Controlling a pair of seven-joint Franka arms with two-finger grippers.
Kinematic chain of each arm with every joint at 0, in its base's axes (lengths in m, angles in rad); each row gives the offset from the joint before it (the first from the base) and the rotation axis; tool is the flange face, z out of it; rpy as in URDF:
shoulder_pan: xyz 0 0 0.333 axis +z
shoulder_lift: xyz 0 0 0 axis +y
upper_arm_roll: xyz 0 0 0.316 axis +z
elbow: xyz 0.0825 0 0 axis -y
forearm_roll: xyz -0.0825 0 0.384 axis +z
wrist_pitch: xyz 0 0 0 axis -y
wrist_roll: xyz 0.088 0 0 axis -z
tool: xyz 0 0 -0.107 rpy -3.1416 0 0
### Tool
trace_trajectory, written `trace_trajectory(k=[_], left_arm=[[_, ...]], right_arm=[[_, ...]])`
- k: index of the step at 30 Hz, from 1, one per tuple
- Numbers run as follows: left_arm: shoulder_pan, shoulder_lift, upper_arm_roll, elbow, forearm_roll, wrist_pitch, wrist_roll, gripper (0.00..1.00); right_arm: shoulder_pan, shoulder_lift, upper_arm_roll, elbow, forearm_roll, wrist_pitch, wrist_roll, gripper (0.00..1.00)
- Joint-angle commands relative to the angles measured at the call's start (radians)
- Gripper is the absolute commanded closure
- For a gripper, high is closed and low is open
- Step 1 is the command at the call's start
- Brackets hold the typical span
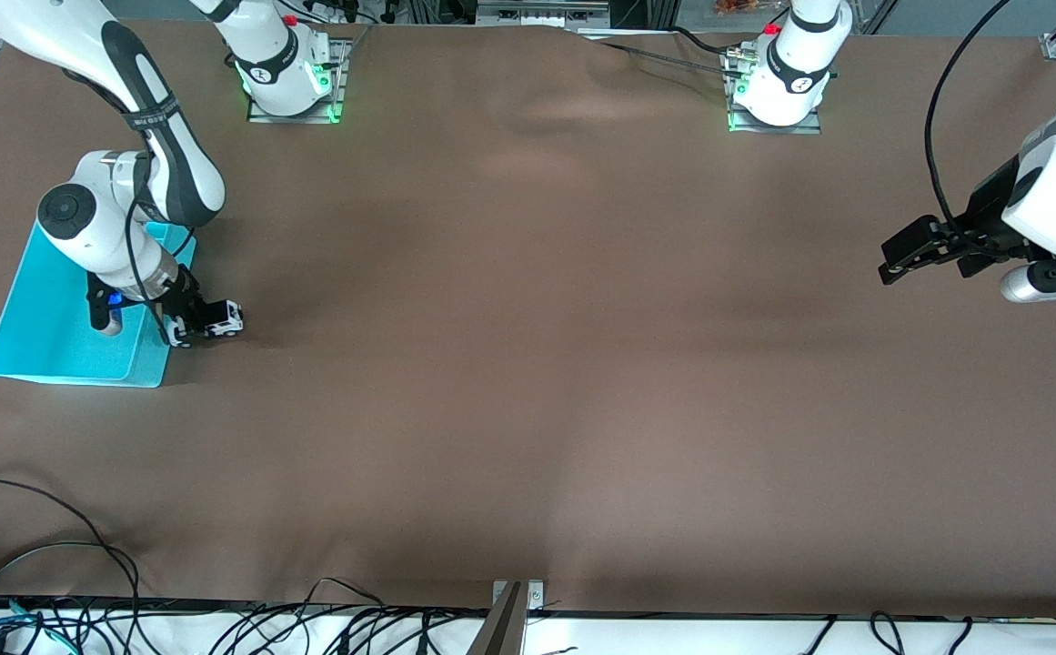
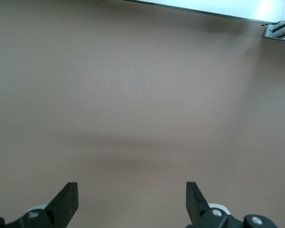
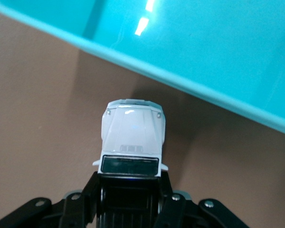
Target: Wind and store white jeep toy
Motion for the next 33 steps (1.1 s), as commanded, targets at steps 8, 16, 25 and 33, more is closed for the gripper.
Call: trace_trajectory(k=[8, 16, 25, 33], left_arm=[[0.004, -0.003, -0.001, 0.000, -0.015, -0.012, 0.021, 0.00], [0.004, -0.003, -0.001, 0.001, -0.015, -0.012, 0.021, 0.00], [0.004, -0.003, -0.001, 0.001, -0.015, -0.012, 0.021, 0.00], [0.004, -0.003, -0.001, 0.000, -0.015, -0.012, 0.022, 0.00]], right_arm=[[-0.007, -0.061, 0.078, 0.032, -0.006, -0.085, 0.007, 1.00], [-0.007, -0.061, 0.083, 0.124, -0.006, -0.204, -0.079, 1.00], [-0.009, -0.058, 0.080, 0.224, -0.003, -0.340, -0.206, 1.00], [-0.009, -0.057, 0.078, 0.253, -0.003, -0.428, -0.352, 1.00]])
